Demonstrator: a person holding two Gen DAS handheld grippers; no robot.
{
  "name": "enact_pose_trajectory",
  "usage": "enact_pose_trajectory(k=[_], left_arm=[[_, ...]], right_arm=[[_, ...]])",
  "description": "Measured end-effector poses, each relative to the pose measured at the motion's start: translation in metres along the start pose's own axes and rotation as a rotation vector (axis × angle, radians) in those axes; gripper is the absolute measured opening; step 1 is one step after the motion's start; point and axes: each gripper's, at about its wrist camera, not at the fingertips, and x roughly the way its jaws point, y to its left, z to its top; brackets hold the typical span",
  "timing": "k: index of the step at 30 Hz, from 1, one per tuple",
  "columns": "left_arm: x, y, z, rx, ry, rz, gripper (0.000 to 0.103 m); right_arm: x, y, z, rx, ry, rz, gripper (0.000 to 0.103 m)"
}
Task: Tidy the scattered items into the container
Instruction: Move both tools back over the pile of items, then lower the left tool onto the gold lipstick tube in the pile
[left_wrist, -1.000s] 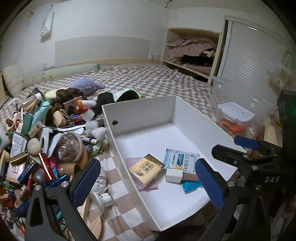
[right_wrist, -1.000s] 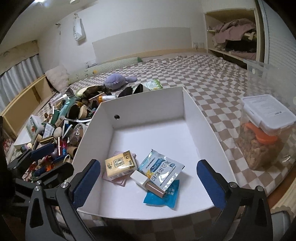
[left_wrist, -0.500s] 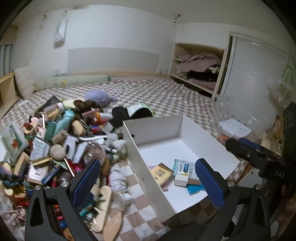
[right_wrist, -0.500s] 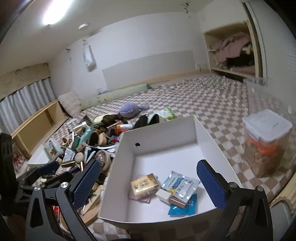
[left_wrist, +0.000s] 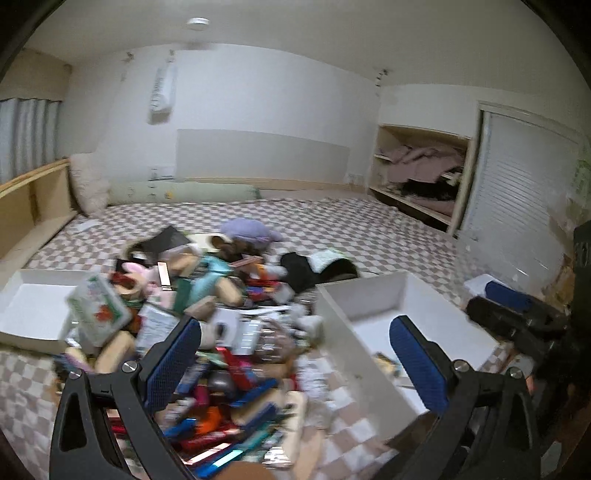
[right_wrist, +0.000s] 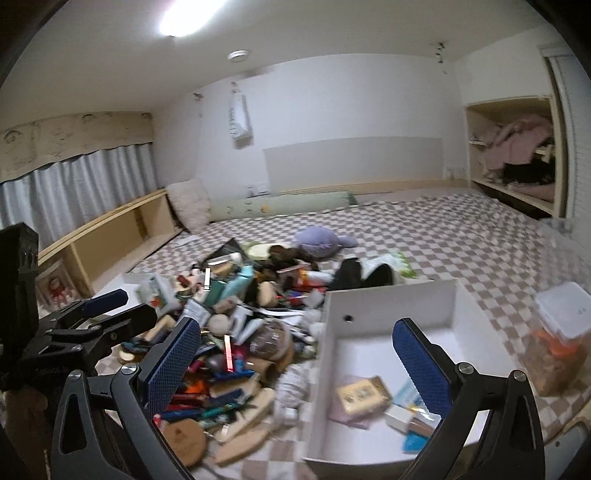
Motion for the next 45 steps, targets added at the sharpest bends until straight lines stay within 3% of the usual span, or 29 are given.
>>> enact_pose_trajectory(k=[2,6,10,12,14,17,22,26,29,33,34,35,38,42,45], left_arm=[[-0.002,0.025,0.000,-0.024,-0.010,0.038,0.103],[0.007,0.075,-0.002,-0.086,-0.007,0.105,0.103],[0.029,0.106,-0.008,-0.124,0.006,0.181,0.103],[0.042,0.115,-0.013,-0.157,0.022,0.182,0.103],[0.054,0.118,-0.019,-0.151,0.034,0.145,0.103],[0.074,0.112,-0.024,-0.068,0.042,0.133,0.103],[0.112,0.112,-0.020,0.008,0.092,0.192,0.103],[0.134,0.125,-0.022,0.025,0.124,0.263,0.103],[0.142,0.146,-0.035,-0.041,0.173,0.256,0.103],[0.141,0.175,-0.050,-0.154,0.233,0.229,0.103],[0.140,0.183,-0.054,-0.184,0.250,0.228,0.103],[0.139,0.189,-0.057,-0.204,0.258,0.226,0.102],[0.133,0.207,-0.068,-0.279,0.271,0.221,0.101],[0.128,0.218,-0.077,-0.330,0.283,0.194,0.079],[0.127,0.213,-0.078,-0.306,0.291,0.186,0.074]], right_arm=[[0.012,0.013,0.007,0.020,-0.019,0.024,0.103],[0.051,0.034,0.014,0.069,0.023,0.057,0.103],[0.091,0.055,0.007,0.067,0.018,-0.003,0.103],[0.108,0.064,0.002,0.055,0.010,-0.048,0.103],[0.123,0.071,-0.005,-0.012,-0.002,-0.024,0.103],[0.143,0.077,-0.011,-0.088,-0.016,-0.014,0.103],[0.181,0.065,-0.013,-0.040,0.001,0.028,0.103],[0.212,0.049,-0.018,0.040,0.058,0.006,0.103],[0.228,0.035,-0.030,0.112,0.087,0.068,0.103],[0.240,0.023,-0.046,0.141,0.160,0.079,0.103],[0.243,0.020,-0.050,0.145,0.181,0.080,0.100],[0.245,0.015,-0.054,0.162,0.203,0.094,0.089],[0.248,0.006,-0.063,0.204,0.249,0.111,0.072],[0.250,0.009,-0.066,0.182,0.267,0.134,0.057],[0.251,0.017,-0.067,0.164,0.272,0.161,0.051]])
